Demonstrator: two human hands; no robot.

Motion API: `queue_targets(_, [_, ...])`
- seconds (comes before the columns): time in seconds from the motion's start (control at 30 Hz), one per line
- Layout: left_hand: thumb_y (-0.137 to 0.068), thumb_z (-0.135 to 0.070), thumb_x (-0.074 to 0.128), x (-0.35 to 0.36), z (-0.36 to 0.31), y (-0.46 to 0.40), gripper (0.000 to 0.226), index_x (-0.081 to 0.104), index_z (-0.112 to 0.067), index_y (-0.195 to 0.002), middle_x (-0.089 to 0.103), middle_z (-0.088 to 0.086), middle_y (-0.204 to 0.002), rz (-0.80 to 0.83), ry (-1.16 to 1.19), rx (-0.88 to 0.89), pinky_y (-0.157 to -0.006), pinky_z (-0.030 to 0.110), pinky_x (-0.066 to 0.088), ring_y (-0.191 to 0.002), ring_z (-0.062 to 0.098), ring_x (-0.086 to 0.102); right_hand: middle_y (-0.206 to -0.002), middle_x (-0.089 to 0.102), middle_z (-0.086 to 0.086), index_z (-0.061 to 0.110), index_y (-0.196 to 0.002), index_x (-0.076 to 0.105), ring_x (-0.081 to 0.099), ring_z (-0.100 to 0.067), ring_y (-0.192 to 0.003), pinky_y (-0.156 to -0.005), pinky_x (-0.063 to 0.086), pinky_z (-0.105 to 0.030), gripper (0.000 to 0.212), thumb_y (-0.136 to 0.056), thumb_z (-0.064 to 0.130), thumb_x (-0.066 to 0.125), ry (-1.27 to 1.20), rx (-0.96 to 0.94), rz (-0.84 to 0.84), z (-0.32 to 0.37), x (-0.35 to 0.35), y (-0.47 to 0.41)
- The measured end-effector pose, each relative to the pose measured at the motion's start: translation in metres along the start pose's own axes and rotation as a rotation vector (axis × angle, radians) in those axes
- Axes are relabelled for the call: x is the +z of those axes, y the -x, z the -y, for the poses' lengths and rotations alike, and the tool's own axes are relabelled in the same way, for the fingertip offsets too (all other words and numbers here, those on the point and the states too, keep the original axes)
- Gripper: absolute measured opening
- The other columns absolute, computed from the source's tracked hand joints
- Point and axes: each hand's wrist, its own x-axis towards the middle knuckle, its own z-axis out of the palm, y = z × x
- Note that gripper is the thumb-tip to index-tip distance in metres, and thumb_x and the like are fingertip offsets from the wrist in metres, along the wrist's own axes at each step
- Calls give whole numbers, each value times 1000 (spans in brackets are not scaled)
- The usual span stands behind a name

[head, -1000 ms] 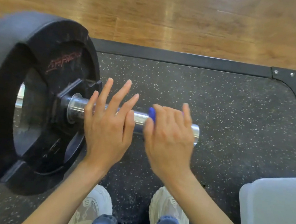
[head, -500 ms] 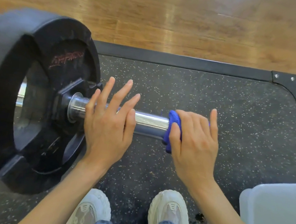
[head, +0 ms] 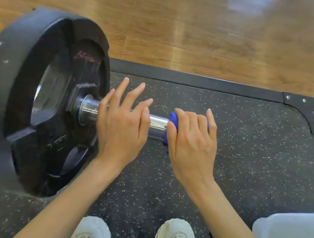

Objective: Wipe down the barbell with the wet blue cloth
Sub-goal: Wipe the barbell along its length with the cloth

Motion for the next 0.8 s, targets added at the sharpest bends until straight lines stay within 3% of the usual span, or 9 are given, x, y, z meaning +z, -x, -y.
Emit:
queue_targets(0.07, [-107,-27,32,0,1,-7,44,66,-17,-133,52,3,-151,11,2,9,-121,43,17,-150,28,30,-109,65,-6,5,-125,63,57,-27,-101,-122,21,-45,48,-110,32,27,-19,-2,-7,-20,-1,-1])
queue_targets(0.13, [-108,-26,32,1,2,-8,45,57,-15,-143,45,4,-157,6,53,20,-124,41,6,-154,28,22,-117,62,-10,3,-133,57,53,-31,-110,-125,14,-45,50,-111,33,24,-73,111,-54,-35,-1,2])
queue_targets(0.23, [-108,-26,29,8,-1,0,48,47,-15,-151,36,2,-162,24,110,45,-126,39,0,-155,26,18,-128,54,-16,0,-140,47,44,-33,-122,-124,12,-47,49,-110,33,29,-91,118,-89,-19,12,0])
queue_targets(0.3, [-108,-27,29,12,-2,-3,48,46,-17,-151,35,1,-163,22,105,37,-126,37,-1,-154,26,18,-136,45,-13,3,-143,40,40,-32,-129,-122,15,-47,47,-109,34,30,-73,5,-101,-9,24,-3])
queue_targets(0.4, [-108,-28,29,14,-1,-17,47,48,-19,-150,37,1,-162,45,102,41,-125,36,0,-153,26,20,-143,37,-9,3,-145,34,33,-33,-138,-126,4,-44,49,-110,38,28,-13,-85,-119,-32,32,-8])
queue_targets(0.53, [-108,-29,28,20,-3,-37,47,53,-19,-147,44,-1,-157,51,100,26,-125,38,5,-152,26,25,-146,38,-11,2,-145,33,31,-34,-141,-126,-4,-44,49,-111,37,27,-30,-13,-118,-31,39,-28])
queue_targets(0.67, [-108,-28,30,27,-1,-60,45,57,-18,-143,49,-2,-154,44,99,9,-124,39,8,-151,27,28,-144,51,-14,3,-146,36,34,-31,-141,-126,-2,-44,51,-111,39,26,17,-136,-88,-47,43,-51])
queue_targets(0.8, [-107,-30,29,33,-2,-83,46,61,-18,-138,55,-2,-148,40,102,-3,-122,39,12,-149,27,33,-148,42,-11,2,-146,34,28,-34,-145,-126,-5,-43,50,-110,36,27,-21,-5,-112,-53,49,-66])
